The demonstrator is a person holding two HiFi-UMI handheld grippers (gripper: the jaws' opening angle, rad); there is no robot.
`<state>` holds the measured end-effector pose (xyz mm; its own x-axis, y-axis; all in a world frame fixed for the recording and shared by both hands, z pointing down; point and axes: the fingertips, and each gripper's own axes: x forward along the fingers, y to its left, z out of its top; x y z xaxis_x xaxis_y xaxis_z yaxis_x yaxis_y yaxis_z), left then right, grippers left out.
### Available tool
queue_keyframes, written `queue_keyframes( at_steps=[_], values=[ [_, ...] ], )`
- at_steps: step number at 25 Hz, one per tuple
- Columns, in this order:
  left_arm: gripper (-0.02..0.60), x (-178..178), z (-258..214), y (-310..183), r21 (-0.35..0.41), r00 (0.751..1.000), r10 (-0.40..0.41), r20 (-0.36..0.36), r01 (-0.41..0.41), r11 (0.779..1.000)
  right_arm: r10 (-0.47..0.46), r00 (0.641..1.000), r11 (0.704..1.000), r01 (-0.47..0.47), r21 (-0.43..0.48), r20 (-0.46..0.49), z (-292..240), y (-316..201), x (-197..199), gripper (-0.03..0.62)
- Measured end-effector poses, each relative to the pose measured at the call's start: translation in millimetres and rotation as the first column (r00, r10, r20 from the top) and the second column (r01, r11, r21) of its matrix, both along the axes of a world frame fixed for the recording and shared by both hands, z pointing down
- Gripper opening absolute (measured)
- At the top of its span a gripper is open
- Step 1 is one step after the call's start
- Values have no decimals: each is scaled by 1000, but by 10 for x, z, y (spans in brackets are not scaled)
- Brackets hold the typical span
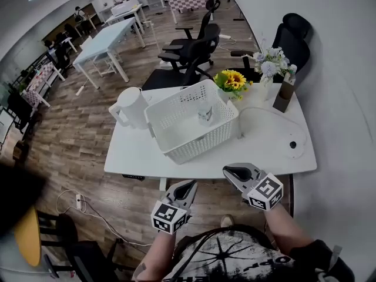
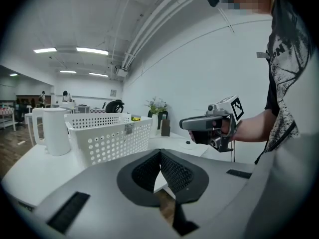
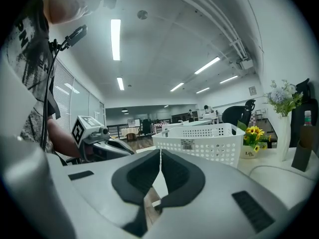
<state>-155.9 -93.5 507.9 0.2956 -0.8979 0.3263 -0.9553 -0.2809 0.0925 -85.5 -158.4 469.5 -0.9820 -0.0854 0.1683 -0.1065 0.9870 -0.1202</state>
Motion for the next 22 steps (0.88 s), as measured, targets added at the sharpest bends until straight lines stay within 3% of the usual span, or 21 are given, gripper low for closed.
queue_keyframes(
  at_steps=[6,12,22],
  values=[
    [9,-115,-29,-250,13,997,-74,25,73,997,-64,998,998,64,10,3,36,-289,-87,23],
    [9,-213,-87,-427,25,994,-97,46,96,995,-82,996,997,81,12,22,32,-528,-193,23],
    [10,-550,-332,-766,74,999,-33,39,30,997,-14,999,999,12,36,48,-72,-936,-542,23]
  ],
)
